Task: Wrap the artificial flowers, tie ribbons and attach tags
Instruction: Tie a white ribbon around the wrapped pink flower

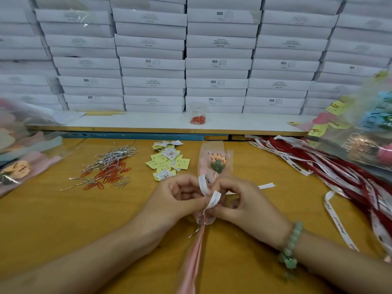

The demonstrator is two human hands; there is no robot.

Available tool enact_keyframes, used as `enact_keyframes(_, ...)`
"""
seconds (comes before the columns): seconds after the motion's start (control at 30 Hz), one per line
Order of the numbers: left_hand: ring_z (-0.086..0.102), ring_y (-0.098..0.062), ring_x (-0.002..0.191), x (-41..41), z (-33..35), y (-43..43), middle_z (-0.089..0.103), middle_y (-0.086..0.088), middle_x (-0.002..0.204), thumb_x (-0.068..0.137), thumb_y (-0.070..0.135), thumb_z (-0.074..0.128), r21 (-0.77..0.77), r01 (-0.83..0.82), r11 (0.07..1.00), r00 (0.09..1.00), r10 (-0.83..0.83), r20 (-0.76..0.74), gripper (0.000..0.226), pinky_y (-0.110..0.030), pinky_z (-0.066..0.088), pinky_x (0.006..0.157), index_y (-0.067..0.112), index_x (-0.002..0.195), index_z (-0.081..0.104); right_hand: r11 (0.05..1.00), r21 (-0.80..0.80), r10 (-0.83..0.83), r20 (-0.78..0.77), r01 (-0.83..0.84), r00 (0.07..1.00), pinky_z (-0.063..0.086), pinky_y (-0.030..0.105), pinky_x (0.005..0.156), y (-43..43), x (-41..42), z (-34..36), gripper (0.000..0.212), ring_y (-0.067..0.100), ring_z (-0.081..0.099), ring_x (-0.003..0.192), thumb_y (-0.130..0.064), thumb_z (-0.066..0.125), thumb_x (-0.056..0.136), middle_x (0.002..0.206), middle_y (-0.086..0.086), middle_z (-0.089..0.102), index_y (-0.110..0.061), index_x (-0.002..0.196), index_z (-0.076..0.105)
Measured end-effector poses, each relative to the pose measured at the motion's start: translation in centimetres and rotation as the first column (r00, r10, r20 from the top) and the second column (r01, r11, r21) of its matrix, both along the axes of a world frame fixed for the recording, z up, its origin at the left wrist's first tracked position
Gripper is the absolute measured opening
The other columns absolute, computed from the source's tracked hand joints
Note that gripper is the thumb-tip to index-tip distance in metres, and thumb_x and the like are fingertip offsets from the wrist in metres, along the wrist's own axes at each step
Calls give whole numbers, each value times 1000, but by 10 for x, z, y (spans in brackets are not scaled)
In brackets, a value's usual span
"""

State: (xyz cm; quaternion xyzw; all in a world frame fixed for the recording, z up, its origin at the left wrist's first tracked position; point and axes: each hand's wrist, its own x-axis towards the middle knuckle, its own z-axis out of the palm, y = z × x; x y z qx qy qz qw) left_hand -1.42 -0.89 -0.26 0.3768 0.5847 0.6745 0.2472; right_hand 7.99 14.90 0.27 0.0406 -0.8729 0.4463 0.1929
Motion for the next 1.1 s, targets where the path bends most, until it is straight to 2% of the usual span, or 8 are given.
enact_keyframes(0.23, 68, -22, 70, -2, 2, -1, 73, -12, 80, 59, 26, 85, 12, -21, 1000, 1000, 21, -1, 24, -26, 55, 57, 18, 79, 75, 957, -278, 117, 95, -87, 989, 46, 24, 45, 5, -2, -1, 16, 14, 66, 60, 0, 61, 90, 71, 6, 68, 4, 87, 45)
enact_keyframes(0.37, 68, -18, 67, -2, 2, -2, 73, -11, 78, 60, 24, 84, 29, -34, 999, 999, 34, -1, 20, -24, 54, 56, 19, 77, 75, 914, -392, 165, 116, -107, 979, 42, 18, 40, 5, -3, 1, 16, 11, 62, 51, 3, 61, 89, 64, 1, 64, -2, 85, 45)
enact_keyframes(0.57, 69, -20, 69, -4, 4, -3, 73, -12, 82, 59, 15, 86, 12, -28, 1000, 999, 27, 30, 17, -27, 57, 59, 18, 73, 75, 804, -584, 217, 108, -115, 970, 55, 26, 66, 12, -5, 4, 15, 18, 65, 78, 12, 56, 88, 88, 5, 69, -2, 85, 53)
enact_keyframes(0.67, 71, -24, 79, -9, 7, -7, 74, -14, 90, 62, 20, 84, -2, 28, 1000, 1000, -28, -11, 18, -30, 58, 68, 15, 77, 75, 727, -673, 228, 52, -134, 972, 54, 38, 82, 15, -4, 7, 11, 25, 64, 89, -1, 53, 80, 96, 14, 66, 1, 90, 55)
enact_keyframes(0.77, 69, -24, 98, -20, 12, -11, 73, -10, 101, 65, 19, 85, -25, 113, 993, 984, -115, -136, 13, -27, 54, 81, 17, 75, 77, 814, -581, 31, 56, 7, 998, 51, 41, 85, 16, -4, 7, 12, 28, 62, 86, -4, 52, 91, 94, 23, 63, 7, 97, 56)
enact_keyframes(0.87, 67, -19, 96, -29, 14, -14, 70, 0, 97, 64, 24, 88, -69, 182, 981, 968, -191, -164, 15, -26, 52, 82, 19, 73, 77, 862, -489, -137, 32, 135, 990, 44, 28, 66, 19, -4, 4, 9, 22, 49, 66, -9, 53, 95, 69, 14, 51, -4, 89, 57)
enact_keyframes(1.0, 65, -13, 89, -36, 18, -21, 68, 3, 92, 70, 22, 86, -163, 349, 923, 917, -372, -146, 11, -22, 51, 78, 21, 76, 77, 930, -336, -146, 40, 151, 988, 34, 11, 50, 23, -5, 2, 16, 7, 35, 46, -8, 61, 91, 51, -2, 40, -9, 78, 52)
enact_keyframes(1.1, 62, -15, 87, -38, 19, -23, 69, 1, 93, 75, 19, 83, -231, 445, 865, 875, -475, -95, 9, -24, 50, 78, 23, 79, 76, 990, -68, -121, 22, 122, 992, 33, 15, 52, 22, -3, 1, 24, 7, 32, 44, -3, 62, 87, 45, -6, 35, -8, 67, 49)
